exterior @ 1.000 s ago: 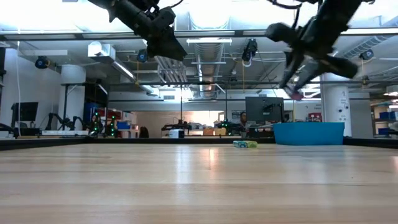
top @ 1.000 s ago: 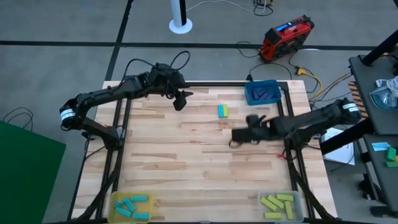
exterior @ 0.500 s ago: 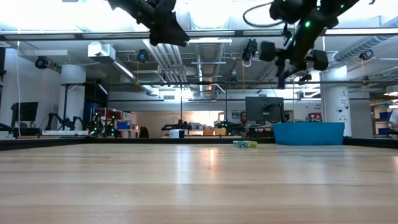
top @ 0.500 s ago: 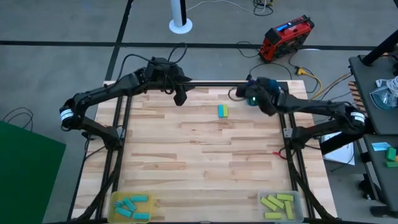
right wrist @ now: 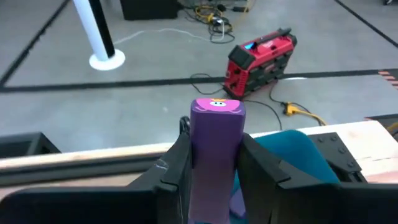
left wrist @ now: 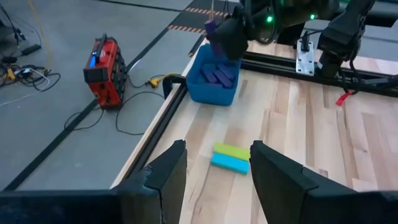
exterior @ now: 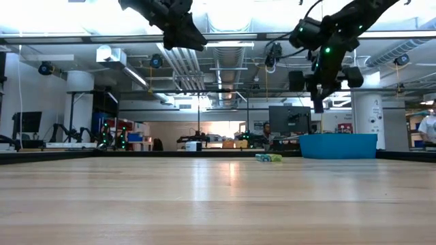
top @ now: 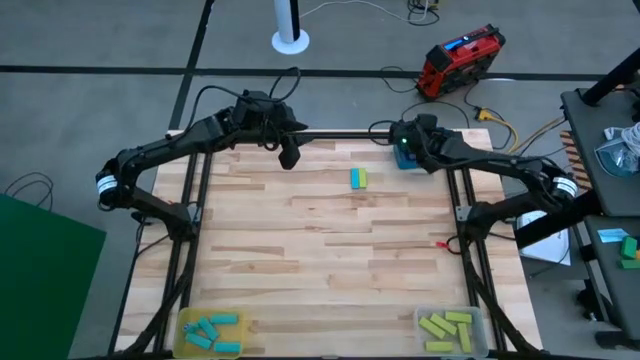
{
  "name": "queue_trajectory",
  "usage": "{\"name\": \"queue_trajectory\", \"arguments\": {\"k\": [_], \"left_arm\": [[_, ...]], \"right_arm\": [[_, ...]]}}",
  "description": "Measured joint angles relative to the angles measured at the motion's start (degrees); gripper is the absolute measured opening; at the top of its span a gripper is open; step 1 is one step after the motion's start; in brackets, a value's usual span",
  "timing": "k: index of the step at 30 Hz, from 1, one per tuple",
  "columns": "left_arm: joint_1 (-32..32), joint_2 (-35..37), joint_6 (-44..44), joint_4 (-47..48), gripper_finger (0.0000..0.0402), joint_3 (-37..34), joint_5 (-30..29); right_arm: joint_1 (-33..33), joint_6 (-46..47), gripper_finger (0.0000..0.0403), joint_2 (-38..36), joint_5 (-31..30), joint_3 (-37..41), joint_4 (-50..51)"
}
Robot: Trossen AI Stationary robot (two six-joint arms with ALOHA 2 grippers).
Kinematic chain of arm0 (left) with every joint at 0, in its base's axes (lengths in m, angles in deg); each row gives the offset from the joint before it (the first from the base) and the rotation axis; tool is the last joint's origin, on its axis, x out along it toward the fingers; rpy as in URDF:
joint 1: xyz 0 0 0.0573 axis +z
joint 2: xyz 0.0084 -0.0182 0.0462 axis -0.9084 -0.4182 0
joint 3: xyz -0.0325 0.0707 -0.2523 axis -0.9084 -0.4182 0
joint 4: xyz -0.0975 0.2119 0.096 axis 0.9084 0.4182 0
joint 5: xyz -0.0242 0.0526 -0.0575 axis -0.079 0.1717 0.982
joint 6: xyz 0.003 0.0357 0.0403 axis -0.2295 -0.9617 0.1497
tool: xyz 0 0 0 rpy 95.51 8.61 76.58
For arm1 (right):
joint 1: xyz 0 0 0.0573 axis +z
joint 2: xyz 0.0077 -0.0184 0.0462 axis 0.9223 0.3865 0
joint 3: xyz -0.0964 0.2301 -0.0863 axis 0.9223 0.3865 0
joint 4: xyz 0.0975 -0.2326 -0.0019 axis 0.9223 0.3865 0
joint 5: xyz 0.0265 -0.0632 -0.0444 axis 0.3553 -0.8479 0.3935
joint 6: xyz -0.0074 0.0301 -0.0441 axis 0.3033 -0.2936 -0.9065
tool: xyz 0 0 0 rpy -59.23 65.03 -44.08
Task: Sort blocks
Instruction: Put the violet block into the blue bin, then put the light blue block into the yellow bin
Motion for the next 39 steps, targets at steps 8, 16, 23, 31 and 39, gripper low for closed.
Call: {"name": "queue_trajectory", "arguments": {"k": [8,16,23,31,39], "left_arm": [[0.0,0.0,0.0,0.6,0.0155,-0.1,0.0],[0.0,0.0,0.0,2.0,0.0155,-0.2,0.0],[0.0,0.0,0.0,1.9,0.0155,-0.2,0.0],[0.0,0.0,0.0,1.9,0.0155,-0.2,0.0],[0.0,0.0,1.4,1.8,0.0155,-0.3,0.0]], "right_arm": [[0.0,0.7,0.0089,4.8,0.5,0.0,0.1],[-0.6,1.0,0.0137,6.5,0.4,0.0,0.2],[-0.6,2.2,0.0122,5.2,0.0,0.0,0.2],[-0.4,0.6,0.0051,1.8,2.5,0.0,-0.5],[1.4,-3.8,0.0011,-3.0,12.4,-0.5,-1.6]]}}
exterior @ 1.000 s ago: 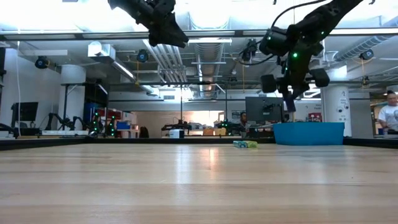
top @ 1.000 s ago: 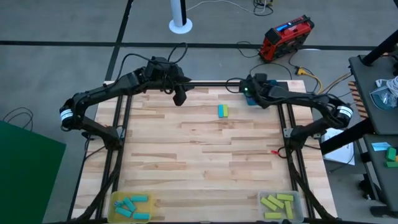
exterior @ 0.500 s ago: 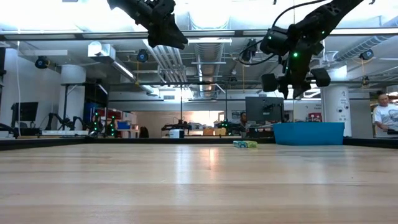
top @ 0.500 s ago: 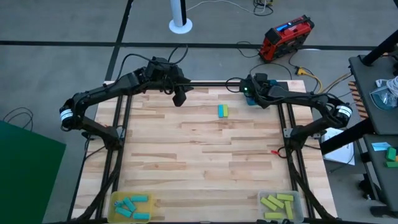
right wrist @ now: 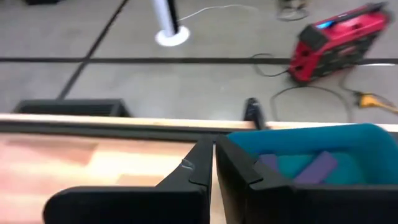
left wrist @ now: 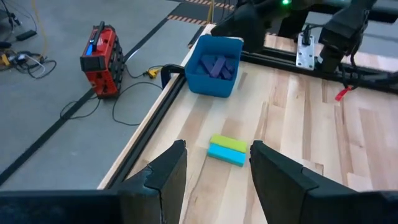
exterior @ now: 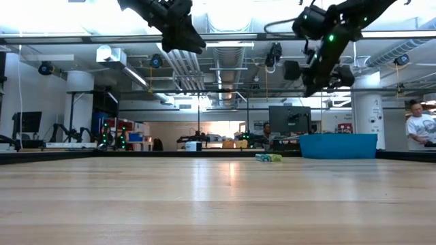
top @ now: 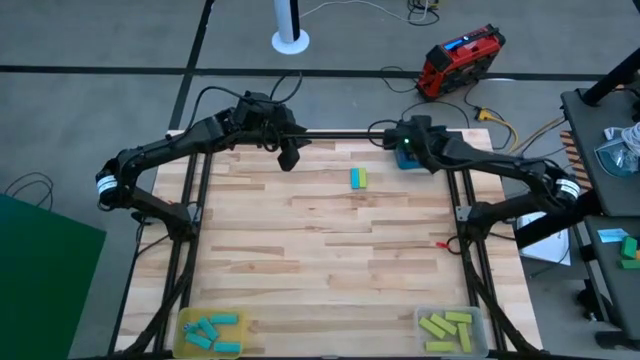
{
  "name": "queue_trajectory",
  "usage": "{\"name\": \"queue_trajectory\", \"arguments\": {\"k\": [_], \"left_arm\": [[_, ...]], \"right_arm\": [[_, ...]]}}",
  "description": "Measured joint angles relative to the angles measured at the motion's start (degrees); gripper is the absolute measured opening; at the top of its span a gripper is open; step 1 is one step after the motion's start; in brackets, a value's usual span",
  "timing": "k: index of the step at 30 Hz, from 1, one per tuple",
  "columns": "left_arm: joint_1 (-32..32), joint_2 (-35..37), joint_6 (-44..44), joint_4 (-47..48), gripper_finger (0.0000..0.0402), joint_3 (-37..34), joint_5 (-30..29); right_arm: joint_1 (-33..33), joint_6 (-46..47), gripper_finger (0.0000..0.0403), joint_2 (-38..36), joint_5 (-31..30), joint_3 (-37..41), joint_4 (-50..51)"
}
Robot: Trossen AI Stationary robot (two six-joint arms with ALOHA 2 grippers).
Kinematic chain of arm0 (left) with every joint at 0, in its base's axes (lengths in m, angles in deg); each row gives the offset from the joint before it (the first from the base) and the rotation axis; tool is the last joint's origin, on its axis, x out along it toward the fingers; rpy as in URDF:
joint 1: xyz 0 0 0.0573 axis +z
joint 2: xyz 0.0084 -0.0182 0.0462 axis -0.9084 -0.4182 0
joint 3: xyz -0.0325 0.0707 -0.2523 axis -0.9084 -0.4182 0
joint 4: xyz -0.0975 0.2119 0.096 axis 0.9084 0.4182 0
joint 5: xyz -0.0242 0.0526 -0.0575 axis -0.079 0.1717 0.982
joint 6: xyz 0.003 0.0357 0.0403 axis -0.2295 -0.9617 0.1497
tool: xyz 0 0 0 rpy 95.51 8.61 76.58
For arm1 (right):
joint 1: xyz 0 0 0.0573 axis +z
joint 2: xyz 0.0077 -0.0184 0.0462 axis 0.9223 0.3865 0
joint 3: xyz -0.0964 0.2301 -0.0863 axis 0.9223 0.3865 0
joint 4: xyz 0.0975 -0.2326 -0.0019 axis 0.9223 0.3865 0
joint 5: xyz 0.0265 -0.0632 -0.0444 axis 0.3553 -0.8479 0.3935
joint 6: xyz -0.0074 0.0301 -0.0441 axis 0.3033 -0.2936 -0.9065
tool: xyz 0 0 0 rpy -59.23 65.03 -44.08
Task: Sort blocks
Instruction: Put the light blue block into the yellow bin
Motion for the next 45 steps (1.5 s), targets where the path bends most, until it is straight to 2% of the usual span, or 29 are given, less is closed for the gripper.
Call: {"name": "queue_trajectory", "arguments": {"k": [6,12,21,25,28,35,40,45], "left_arm": [[0.0,0.0,4.7,-0.7,0.0155,0.0,0.0],[0.0,0.0,11.6,-2.7,0.0155,0.0,0.0],[-0.3,-0.5,21.8,-7.3,0.0155,0.0,0.0],[-1.0,-2.4,26.0,-9.8,0.0155,0.0,0.0],[-1.8,-4.9,29.0,-12.5,0.0155,0.0,0.0],[-3.7,-11.7,35.3,-18.2,0.0155,0.0,0.0],[-4.5,-16.6,40.3,-19.6,0.0155,0.0,-1.4],[-4.6,-22.1,49.9,-19.3,0.0155,0.0,-4.5]], "right_arm": [[1.8,-1.1,0.0012,-1.9,5.5,-5.7,6.6],[4.6,-6.2,0.0012,-2.5,8.2,-16.3,18.0],[7.0,-9.1,0.0012,-3.0,21.1,-29.3,35.5],[8.8,-12.5,0.0012,-3.2,27.4,-32.6,42.8],[11.0,-11.7,0.0012,-3.8,29.9,-33.7,47.3],[15.5,-4.3,0.0012,-6.9,30.2,-33.7,54.8],[17.4,-1.8,0.0012,-8.9,30.0,-33.7,54.9],[18.1,-0.6,0.0012,-9.7,29.6,-33.7,54.8]]}}
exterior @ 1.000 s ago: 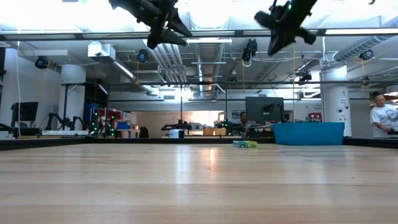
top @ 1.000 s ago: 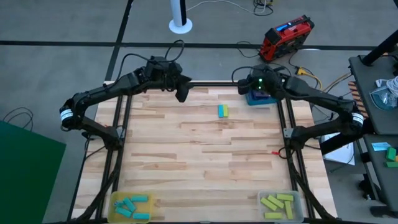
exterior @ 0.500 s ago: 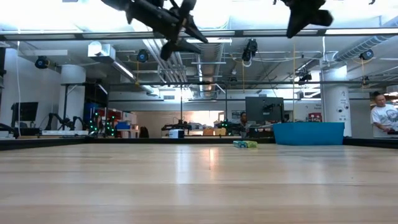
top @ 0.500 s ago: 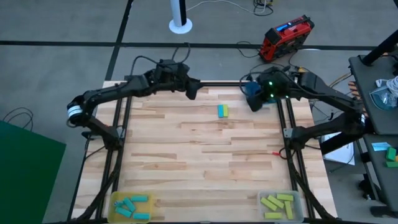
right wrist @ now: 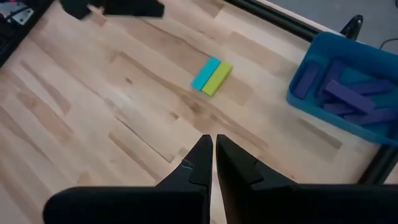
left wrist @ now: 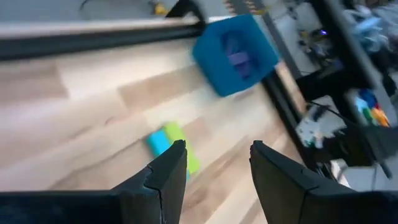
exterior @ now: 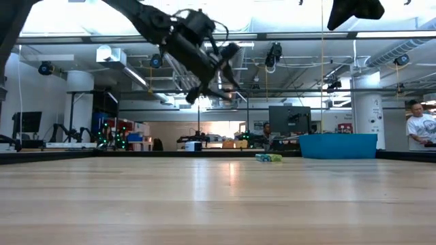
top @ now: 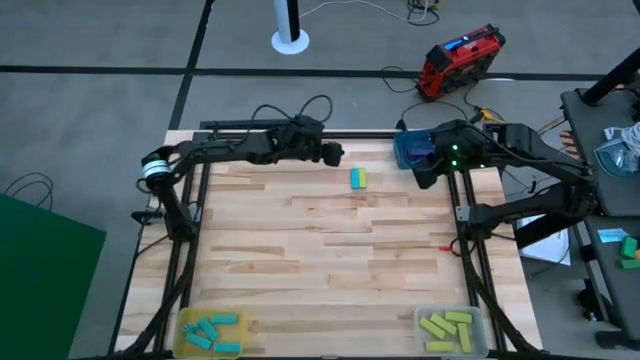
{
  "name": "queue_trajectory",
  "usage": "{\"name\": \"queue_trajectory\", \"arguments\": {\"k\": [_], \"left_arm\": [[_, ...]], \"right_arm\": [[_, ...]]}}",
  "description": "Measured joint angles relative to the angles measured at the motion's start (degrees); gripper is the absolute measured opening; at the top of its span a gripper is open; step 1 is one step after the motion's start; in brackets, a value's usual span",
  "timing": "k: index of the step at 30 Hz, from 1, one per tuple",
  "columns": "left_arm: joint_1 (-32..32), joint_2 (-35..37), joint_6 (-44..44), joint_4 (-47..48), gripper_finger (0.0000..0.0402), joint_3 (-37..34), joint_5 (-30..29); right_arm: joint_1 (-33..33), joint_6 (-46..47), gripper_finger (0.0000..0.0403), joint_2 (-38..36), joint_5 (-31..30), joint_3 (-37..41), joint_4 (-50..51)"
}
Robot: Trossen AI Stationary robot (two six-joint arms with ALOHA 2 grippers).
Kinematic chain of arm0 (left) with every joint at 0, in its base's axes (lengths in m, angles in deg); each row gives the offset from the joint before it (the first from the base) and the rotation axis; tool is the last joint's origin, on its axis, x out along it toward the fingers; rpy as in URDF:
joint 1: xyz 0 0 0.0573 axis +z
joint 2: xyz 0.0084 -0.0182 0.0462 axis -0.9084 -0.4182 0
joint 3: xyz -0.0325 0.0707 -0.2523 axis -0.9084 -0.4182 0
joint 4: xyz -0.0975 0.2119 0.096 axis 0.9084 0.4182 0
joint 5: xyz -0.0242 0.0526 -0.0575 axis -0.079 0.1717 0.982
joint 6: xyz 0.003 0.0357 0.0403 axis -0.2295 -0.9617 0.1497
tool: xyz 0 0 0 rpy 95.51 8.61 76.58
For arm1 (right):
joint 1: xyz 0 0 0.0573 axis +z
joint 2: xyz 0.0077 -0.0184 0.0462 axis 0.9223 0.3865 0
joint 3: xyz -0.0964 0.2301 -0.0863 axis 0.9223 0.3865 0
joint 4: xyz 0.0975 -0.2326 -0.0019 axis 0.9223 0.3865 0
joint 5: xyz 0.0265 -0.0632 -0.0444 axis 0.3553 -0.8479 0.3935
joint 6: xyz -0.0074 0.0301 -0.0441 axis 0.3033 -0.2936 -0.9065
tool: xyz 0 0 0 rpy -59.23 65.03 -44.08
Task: Sort blocks
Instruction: Put the light blue block into the yellow bin
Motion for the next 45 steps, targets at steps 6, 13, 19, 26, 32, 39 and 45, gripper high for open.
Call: {"name": "queue_trajectory", "arguments": {"k": [6,13,19,26,32,39,45], "left_arm": [[-0.4,-5.5,4.7,0.1,0.0155,0.7,0.0],[-0.9,-12.5,2.8,2.0,0.0083,8.4,0.0],[-0.9,-19.4,0.6,11.4,0.0011,19.2,0.1],[-1.8,-26.9,-1.8,23.9,0.0002,29.8,0.3],[-3.0,-31.0,-3.4,29.7,0.0000,36.0,-0.9],[-2.9,-33.1,-2.7,34.6,0.0000,40.3,-1.0],[-3.1,-35.0,1.9,42.1,0.0000,46.1,5.0]], "right_arm": [[0.0,0.1,0.0012,0.4,-1.8,0.1,-0.4],[0.0,-0.6,0.0012,1.3,-2.9,0.3,-0.5],[0.0,-1.0,0.0012,1.8,-3.0,0.4,-0.5],[0.0,-1.6,0.0012,2.1,-3.5,0.4,-0.5],[0.0,-1.7,0.0012,2.1,-4.6,0.5,-0.5],[0.0,-1.8,0.0012,2.1,-4.7,0.5,-0.5],[0.0,-2.3,0.0012,2.1,-4.7,0.9,-0.5]]}}
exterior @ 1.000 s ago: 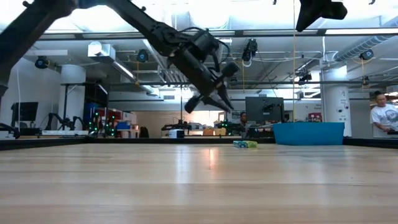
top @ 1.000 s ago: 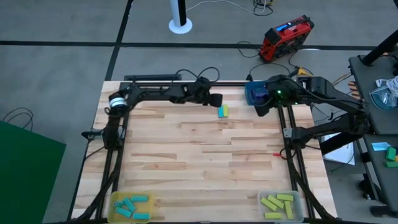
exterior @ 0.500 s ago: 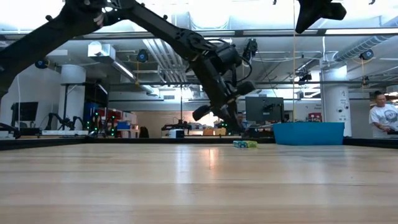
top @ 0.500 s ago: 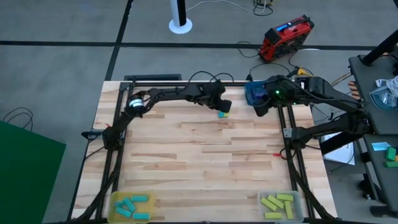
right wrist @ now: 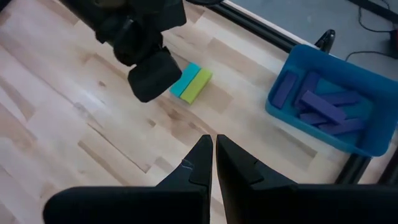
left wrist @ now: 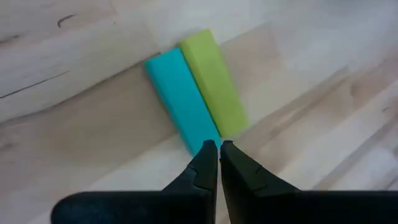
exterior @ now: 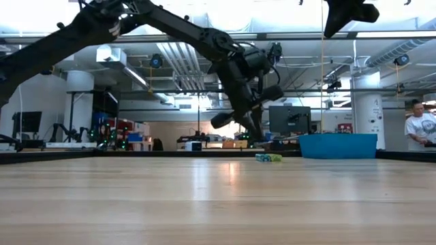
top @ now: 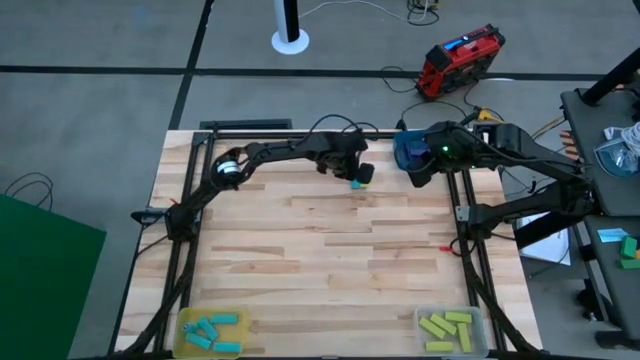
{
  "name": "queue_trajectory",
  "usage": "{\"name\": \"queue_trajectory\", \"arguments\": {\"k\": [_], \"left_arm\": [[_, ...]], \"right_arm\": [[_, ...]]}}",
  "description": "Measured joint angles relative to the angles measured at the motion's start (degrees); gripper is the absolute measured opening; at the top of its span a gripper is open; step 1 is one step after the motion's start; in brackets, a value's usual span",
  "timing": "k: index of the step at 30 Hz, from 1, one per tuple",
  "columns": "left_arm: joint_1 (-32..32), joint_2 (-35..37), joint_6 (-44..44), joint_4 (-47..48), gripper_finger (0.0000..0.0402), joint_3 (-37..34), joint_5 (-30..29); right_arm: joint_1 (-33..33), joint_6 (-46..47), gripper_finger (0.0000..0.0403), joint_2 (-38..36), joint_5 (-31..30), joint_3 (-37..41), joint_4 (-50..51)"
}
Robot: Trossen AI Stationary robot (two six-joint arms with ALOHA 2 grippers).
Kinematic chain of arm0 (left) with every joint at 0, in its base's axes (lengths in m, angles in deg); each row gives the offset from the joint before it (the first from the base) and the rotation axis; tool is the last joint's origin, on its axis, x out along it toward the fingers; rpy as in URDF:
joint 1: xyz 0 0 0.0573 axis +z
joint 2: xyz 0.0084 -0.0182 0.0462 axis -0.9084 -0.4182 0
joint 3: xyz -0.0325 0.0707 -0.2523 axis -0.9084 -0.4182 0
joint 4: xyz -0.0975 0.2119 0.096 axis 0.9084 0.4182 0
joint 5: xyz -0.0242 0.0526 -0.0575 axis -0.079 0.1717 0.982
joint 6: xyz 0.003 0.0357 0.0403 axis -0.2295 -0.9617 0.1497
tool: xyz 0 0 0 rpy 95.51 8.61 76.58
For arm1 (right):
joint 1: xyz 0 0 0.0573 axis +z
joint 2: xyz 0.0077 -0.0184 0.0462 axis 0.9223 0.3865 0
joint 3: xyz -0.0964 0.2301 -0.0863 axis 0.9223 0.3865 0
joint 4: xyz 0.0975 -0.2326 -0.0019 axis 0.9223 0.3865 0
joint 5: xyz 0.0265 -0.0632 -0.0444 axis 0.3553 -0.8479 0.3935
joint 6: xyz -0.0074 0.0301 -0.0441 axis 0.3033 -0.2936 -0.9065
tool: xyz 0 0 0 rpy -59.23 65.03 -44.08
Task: Sort blocks
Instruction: Put the light blue block into the yellow bin
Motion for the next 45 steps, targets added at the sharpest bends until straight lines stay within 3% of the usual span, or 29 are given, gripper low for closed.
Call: {"name": "queue_trajectory", "arguments": {"k": [9,13,16,20,26,33,38,45], "left_arm": [[-1.3,-1.8,10.2,4.6,0.0000,4.8,2.3],[-2.2,-3.7,4.6,10.5,0.0000,6.5,2.4],[-3.4,-3.2,2.0,15.5,0.0000,8.3,-2.0],[-4.7,-1.7,2.2,30.1,0.0000,13.9,-15.6],[-3.8,6.1,1.7,34.9,0.0000,9.7,-20.8],[-3.6,15.2,4.2,44.3,0.0000,8.3,-32.0],[-3.5,22.7,3.7,43.8,0.0000,7.4,-35.2],[-3.6,34.9,4.1,43.7,0.0000,0.6,-39.5]], "right_arm": [[0.0,-0.1,0.0012,0.0,-1.3,1.6,-0.1],[0.0,0.6,0.0012,0.0,-1.3,2.8,0.0],[-0.2,4.1,0.0012,0.0,-2.9,3.9,0.0],[-0.4,6.6,0.0012,-0.1,-5.9,5.3,-0.2],[-3.8,5.0,0.0012,0.4,-4.9,9.9,-6.7],[-8.8,1.6,0.0012,2.5,-3.4,14.7,-13.4],[-12.3,-2.9,0.0012,4.7,3.1,17.2,-21.0],[-15.3,-5.6,0.0012,10.5,9.4,20.1,-29.6]]}}
